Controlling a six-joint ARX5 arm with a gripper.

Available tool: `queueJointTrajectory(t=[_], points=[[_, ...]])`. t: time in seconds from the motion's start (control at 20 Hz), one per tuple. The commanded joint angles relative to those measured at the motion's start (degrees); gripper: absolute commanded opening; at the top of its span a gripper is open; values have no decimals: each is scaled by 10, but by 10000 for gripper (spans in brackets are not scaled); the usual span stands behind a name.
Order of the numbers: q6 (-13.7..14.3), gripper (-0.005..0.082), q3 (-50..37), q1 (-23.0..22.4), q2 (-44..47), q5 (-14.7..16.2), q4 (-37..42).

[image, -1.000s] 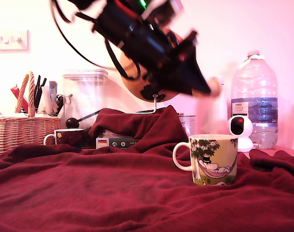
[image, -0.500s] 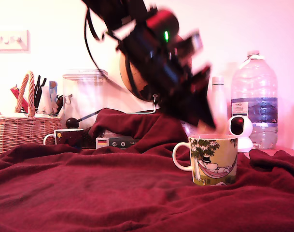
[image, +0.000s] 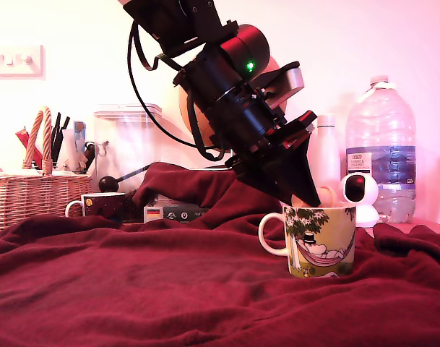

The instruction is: Pick up the coffee capsules on the table and drop them inside the coffee cup

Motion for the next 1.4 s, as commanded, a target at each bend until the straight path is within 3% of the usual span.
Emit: queueJointTrajectory(t=[0.0, 0.05, 0.1, 0.2, 0.25, 0.5, 0.65, 0.9, 0.95, 1.35], points=[[5, 146, 1, -3, 8, 1, 4], [4, 165, 1, -3, 8, 1, 7], [4, 252, 1, -3, 8, 2, 9], [0, 546, 7, -3, 7, 0, 7], [0, 607, 11, -3, 7, 0, 3], [1, 600, 39, -3, 7, 1, -26], [7, 494, 52, -2, 3, 2, -53], [8, 60, 56, 2, -20, 12, -69], [4, 11, 56, 5, -26, 12, -69], [3, -22, 56, 42, -74, 12, -83]])
